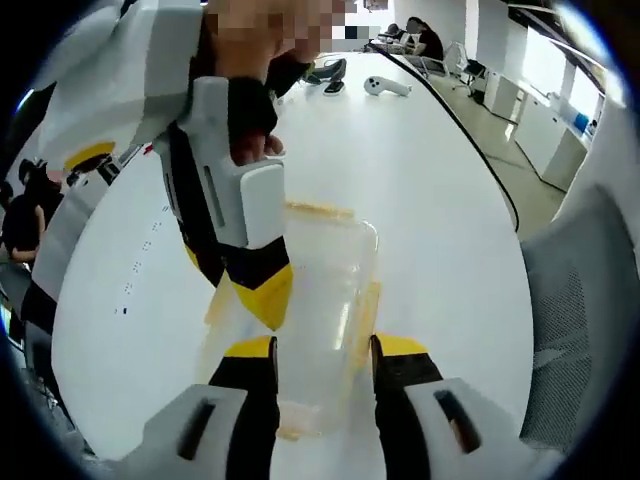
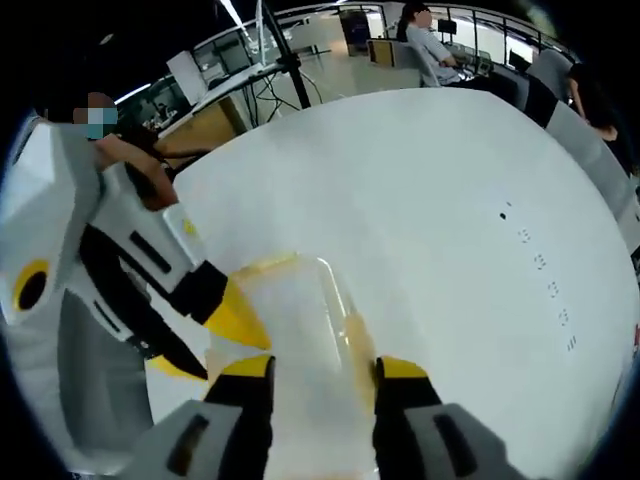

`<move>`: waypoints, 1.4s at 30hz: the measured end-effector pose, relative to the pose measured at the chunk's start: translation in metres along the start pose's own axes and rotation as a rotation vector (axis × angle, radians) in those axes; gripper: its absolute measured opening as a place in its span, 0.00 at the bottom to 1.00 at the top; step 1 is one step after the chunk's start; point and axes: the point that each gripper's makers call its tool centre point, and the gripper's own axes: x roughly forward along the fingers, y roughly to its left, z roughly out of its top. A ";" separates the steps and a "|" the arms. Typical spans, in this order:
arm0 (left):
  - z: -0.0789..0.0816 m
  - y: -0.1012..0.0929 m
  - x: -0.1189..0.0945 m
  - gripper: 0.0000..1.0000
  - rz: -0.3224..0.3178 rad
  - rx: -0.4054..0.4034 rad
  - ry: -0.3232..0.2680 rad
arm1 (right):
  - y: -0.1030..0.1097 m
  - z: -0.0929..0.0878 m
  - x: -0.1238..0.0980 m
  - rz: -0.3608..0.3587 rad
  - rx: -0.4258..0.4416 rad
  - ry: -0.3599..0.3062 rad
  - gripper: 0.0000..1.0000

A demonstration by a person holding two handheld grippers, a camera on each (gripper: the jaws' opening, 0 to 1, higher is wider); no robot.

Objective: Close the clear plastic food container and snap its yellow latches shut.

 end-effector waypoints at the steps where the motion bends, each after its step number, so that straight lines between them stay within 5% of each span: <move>1: 0.000 -0.002 0.001 0.35 0.006 0.000 0.003 | 0.001 0.000 0.001 0.005 0.002 0.007 0.36; 16: -0.004 -0.003 0.005 0.33 0.104 0.065 0.000 | 0.004 -0.002 0.007 0.078 -0.009 0.099 0.32; 19: -0.012 0.008 0.003 0.30 0.182 0.067 0.045 | 0.005 -0.005 0.006 0.091 -0.017 0.125 0.31; 22: -0.006 0.004 0.008 0.29 0.186 0.068 0.090 | 0.003 -0.005 0.006 0.084 -0.013 0.121 0.32; 27: -0.007 0.002 0.005 0.30 0.172 0.072 0.045 | 0.003 -0.004 0.006 0.083 -0.009 0.106 0.32; 42: -0.003 0.000 0.006 0.33 0.165 0.075 0.039 | 0.003 -0.003 0.004 0.074 0.031 0.102 0.35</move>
